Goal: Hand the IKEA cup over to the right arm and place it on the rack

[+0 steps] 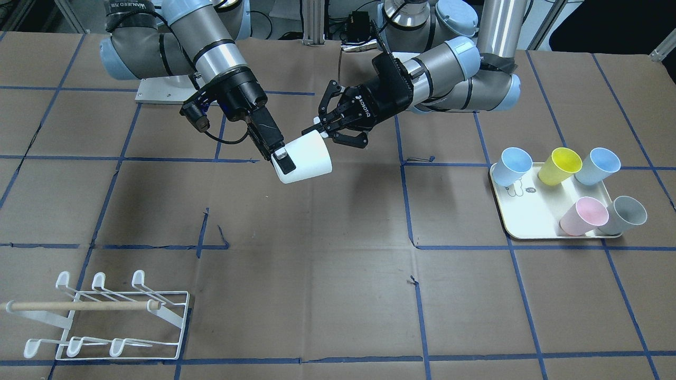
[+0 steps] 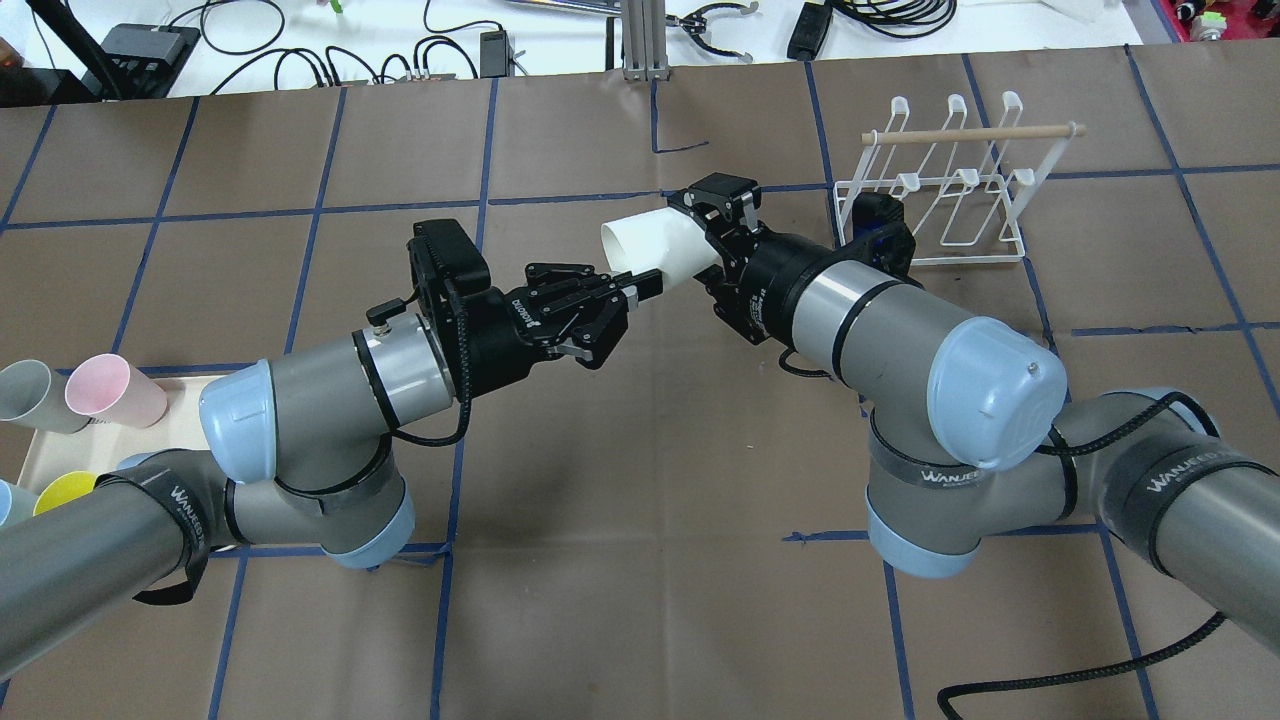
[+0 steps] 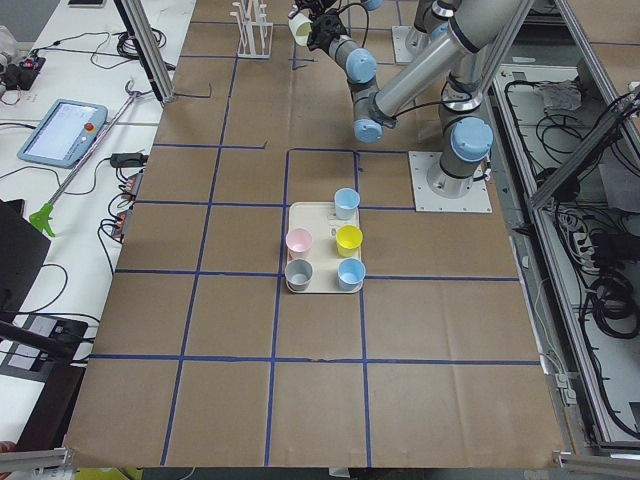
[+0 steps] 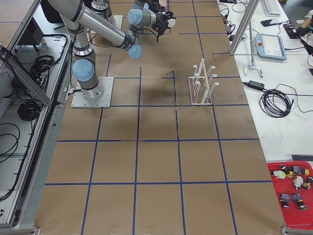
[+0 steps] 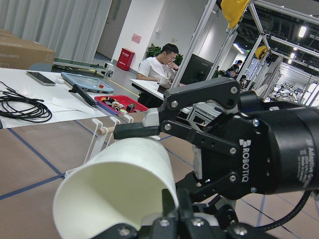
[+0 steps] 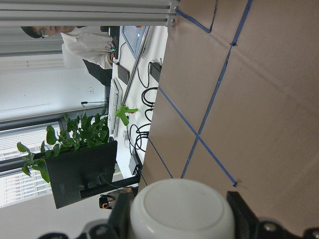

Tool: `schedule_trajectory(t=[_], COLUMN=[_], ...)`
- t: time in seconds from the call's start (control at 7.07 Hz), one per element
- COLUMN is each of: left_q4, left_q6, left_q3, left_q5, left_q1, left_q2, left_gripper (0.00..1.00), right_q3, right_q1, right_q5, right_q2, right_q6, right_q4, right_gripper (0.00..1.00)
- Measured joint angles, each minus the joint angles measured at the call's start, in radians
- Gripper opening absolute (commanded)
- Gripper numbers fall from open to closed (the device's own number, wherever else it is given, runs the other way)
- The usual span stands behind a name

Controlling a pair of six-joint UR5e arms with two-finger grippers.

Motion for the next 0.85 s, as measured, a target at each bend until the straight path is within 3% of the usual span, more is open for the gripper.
schedule_trajectory(t=[0.42,0.57,0.85], left_q4=[0.000,0.000,0.001], left_q6=[-0.004,-0.003,-0.003], left_q3=[0.004,0.004,0.004], left_q5=[0.015,0.045,0.077], left_q1=[0.000,0.000,0.000], left_q2=[0.006,0.015,0.025], left_gripper=[0.47,0.66,0.88], right_q3=[0.000,-0.001,-0.001], right_q1=[0.000,0.000,0.000], right_q5=[0.007,0.008,0.010], right_q2=[-0.003,-0.003,-0.004], right_q6=[-0.001,-0.002,-0.004], right_q4=[0.000,0.000,0.000], right_gripper=[0.45,0.40,0.31])
